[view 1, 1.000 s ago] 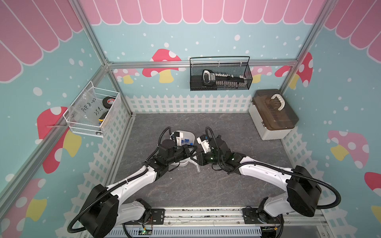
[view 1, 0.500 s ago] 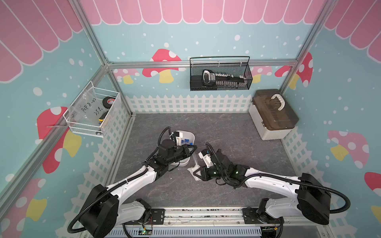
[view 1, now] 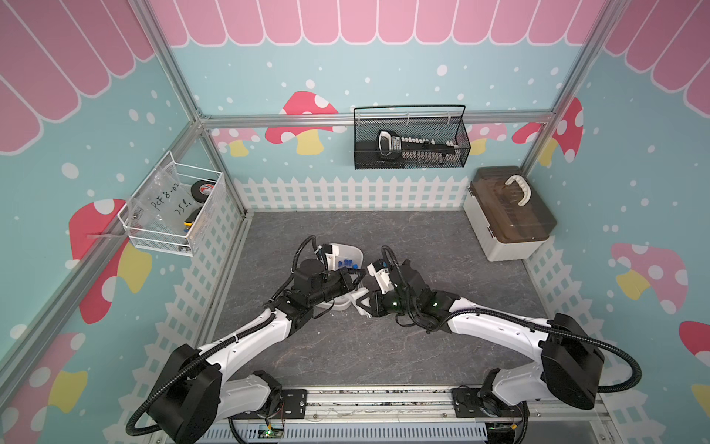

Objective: Wipe the exteriors of test tubes
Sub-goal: Wipe the dirt from the test tube.

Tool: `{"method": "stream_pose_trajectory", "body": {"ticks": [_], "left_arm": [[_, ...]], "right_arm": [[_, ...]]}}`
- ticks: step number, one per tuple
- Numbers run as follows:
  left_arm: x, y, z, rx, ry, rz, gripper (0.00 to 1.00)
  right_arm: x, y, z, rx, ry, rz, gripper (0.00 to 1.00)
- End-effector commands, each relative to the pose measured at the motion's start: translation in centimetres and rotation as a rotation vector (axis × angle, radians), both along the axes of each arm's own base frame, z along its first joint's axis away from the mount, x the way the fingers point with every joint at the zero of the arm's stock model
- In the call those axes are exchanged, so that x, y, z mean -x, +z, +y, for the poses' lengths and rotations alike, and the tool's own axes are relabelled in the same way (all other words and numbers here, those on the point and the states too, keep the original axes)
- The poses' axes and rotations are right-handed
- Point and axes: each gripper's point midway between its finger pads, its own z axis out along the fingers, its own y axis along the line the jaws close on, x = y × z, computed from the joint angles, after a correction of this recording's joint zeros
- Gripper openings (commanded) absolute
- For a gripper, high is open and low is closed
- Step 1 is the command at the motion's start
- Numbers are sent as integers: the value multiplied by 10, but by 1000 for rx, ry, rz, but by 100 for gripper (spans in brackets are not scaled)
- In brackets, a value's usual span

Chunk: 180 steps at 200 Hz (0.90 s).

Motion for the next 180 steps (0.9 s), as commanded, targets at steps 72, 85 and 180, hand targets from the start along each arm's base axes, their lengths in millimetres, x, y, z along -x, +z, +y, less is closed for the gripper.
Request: {"method": "stream_pose_trajectory", "body": {"ticks": [72, 85, 180], "left_arm": [[1, 8, 1, 15, 5, -13, 15], [1, 8, 0, 15, 5, -15, 15], [-5, 9, -1, 16, -2, -15, 15]], "right_arm": [[-14, 10, 5, -29, 44, 2, 19], [-3, 3, 3, -21, 50, 19, 19], [49, -22, -1, 0, 44, 78, 19]]}}
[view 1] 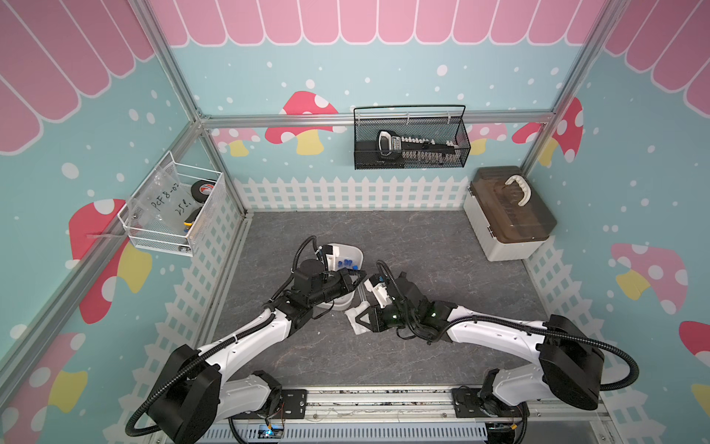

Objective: Wipe the exteriors of test tubes
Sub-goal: Wipe the dirt from the test tube.

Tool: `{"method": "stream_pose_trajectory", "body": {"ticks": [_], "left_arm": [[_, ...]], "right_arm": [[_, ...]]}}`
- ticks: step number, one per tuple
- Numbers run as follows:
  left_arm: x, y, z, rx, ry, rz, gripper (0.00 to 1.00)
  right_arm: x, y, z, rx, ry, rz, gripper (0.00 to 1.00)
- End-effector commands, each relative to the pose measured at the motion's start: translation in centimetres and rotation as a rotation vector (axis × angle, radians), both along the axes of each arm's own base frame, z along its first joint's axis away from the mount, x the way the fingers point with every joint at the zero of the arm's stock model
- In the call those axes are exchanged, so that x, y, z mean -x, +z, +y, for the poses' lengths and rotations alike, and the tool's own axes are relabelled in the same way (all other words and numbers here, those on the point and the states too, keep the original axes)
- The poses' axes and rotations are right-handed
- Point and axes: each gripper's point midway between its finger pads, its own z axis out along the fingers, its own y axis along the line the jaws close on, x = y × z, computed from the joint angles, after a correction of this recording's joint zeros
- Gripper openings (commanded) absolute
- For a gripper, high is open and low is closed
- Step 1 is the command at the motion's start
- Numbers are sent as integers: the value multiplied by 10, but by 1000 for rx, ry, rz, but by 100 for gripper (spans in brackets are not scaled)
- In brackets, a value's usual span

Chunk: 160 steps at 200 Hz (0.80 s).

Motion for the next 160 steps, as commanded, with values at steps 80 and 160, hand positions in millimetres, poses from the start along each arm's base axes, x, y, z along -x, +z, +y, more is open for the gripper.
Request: {"method": "stream_pose_trajectory", "body": {"ticks": [80, 160], "left_arm": [[1, 7, 1, 18, -6, -15, 15], [0, 10, 3, 14, 8, -26, 15]], "right_arm": [[-65, 47, 8, -67, -52, -117, 19], [-73, 48, 9, -84, -35, -86, 19]]}}
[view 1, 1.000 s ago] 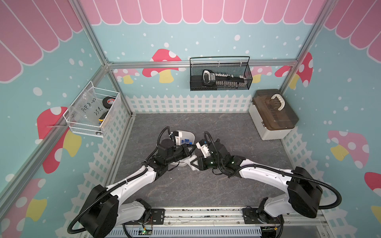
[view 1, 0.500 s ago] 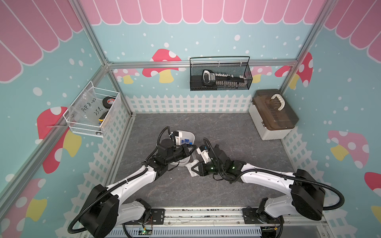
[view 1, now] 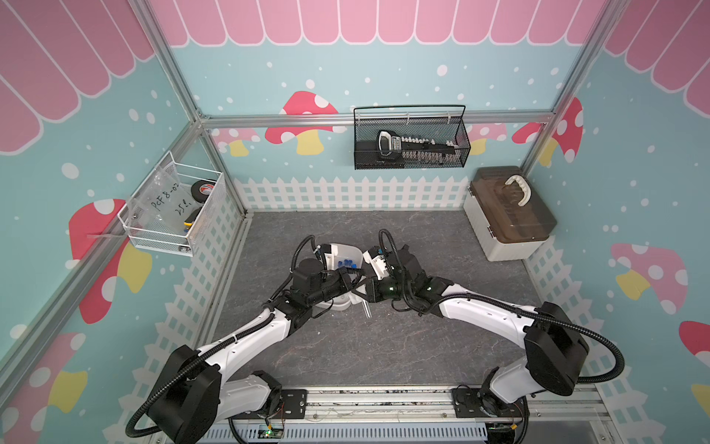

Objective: Wipe the exteriors of test tubes
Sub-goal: Wipe the dirt from the test tube.

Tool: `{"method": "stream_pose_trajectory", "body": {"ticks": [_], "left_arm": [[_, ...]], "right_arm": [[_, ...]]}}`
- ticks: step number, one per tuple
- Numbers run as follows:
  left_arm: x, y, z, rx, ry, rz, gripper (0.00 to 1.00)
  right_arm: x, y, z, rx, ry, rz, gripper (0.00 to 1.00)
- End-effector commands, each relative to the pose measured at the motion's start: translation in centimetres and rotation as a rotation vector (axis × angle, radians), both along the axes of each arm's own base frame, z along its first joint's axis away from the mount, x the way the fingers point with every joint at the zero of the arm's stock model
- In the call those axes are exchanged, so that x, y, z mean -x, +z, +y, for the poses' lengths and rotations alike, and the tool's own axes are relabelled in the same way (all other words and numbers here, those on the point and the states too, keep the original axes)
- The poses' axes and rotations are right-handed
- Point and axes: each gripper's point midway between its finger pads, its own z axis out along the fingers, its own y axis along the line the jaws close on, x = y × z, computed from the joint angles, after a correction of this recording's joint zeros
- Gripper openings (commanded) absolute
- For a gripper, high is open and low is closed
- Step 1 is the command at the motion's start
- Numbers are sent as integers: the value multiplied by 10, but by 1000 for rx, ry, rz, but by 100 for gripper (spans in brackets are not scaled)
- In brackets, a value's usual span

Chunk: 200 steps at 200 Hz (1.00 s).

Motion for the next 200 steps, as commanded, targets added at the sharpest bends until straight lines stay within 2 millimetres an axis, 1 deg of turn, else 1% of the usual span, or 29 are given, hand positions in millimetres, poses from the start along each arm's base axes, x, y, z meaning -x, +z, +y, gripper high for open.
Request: {"method": "stream_pose_trajectory", "body": {"ticks": [1, 32, 66, 83, 107, 122, 153, 177, 196, 198, 200], "left_arm": [[2, 7, 1, 8, -2, -14, 15], [1, 6, 2, 4, 7, -15, 15], [-1, 7, 4, 2, 15, -18, 15], [-2, 7, 5, 0, 18, -19, 15], [-4, 9, 9, -6, 26, -23, 15], [-5, 9, 14, -9, 34, -25, 15], [-9, 11, 24, -26, 53, -29, 15], [-10, 13, 35, -70, 64, -34, 16], [-9, 14, 42, -121, 66, -36, 16], [-13, 14, 49, -127, 85, -34, 16], [-14, 14, 52, -135, 91, -34, 16]], "right_arm": [[1, 1, -2, -8, -4, 8, 19], [29, -7, -6, 4, 10, 35, 19], [64, -24, -7, 26, 27, 86, 19], [77, -33, -11, 32, 22, 109, 19], [90, -49, -21, 52, 5, 147, 19], [95, -55, -29, 57, -17, 162, 19], [97, -57, -54, 70, -83, 148, 19], [91, -55, -77, 99, -157, 131, 19], [82, -47, -91, 93, -198, 109, 19], [82, -45, -92, 93, -201, 107, 19], [81, -45, -93, 93, -203, 104, 19]]}}
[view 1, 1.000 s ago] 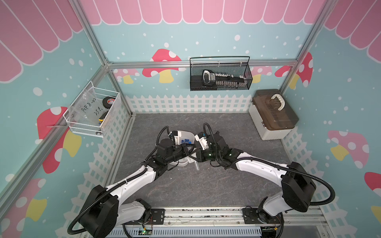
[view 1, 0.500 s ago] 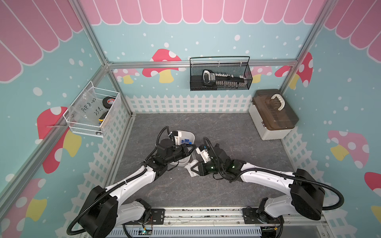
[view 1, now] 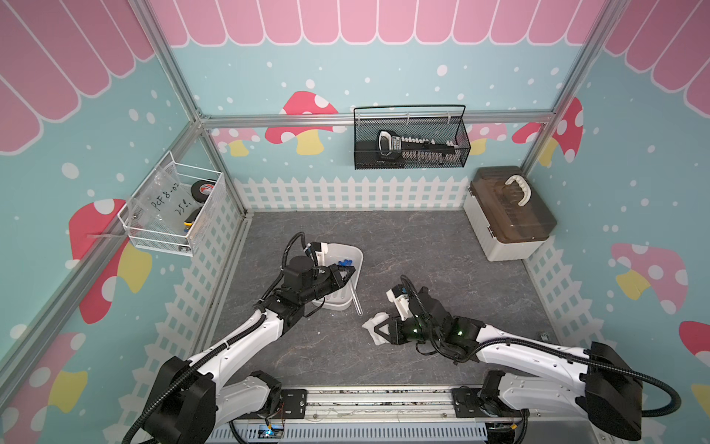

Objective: Wipe the exteriors of test tubes
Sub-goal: Wipe the dirt from the test tube, then place the test tube in the storage box.

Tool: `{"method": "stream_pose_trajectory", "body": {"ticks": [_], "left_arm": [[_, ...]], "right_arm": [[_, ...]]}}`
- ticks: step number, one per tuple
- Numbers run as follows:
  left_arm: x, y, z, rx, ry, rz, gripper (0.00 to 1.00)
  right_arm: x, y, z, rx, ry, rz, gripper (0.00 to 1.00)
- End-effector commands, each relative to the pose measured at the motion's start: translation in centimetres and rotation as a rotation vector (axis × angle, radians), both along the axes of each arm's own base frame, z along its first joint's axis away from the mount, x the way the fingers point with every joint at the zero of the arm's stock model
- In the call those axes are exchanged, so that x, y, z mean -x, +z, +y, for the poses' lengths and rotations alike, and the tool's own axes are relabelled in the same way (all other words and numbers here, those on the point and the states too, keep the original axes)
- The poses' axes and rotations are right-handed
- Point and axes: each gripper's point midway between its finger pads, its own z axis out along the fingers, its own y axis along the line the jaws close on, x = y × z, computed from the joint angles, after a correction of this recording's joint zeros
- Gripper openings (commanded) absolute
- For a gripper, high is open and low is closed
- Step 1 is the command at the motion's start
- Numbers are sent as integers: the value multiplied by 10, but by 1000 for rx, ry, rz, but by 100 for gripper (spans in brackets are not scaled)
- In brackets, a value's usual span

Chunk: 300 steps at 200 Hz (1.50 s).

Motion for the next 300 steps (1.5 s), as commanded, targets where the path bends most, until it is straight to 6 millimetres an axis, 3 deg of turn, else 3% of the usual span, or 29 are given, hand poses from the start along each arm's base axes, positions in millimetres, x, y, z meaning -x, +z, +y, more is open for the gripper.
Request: {"method": "stream_pose_trajectory", "body": {"ticks": [1, 57, 137, 196, 300], "left_arm": [[-5, 12, 18, -74, 21, -30, 16], [-25, 12, 59, -277, 63, 9, 17], [-69, -18, 93, -721, 18, 110, 17], [-101, -60, 92, -844, -39, 176, 17], [-132, -132, 79, -963, -139, 265, 18]], "right_arm": [[-13, 1, -23, 38, -90, -12, 19], [-24, 14, -51, 47, -121, -40, 19], [-17, 7, -74, 32, -176, -50, 19], [-11, 7, -91, 20, -226, -59, 19], [-9, 13, -102, 25, -269, -65, 19]]}}
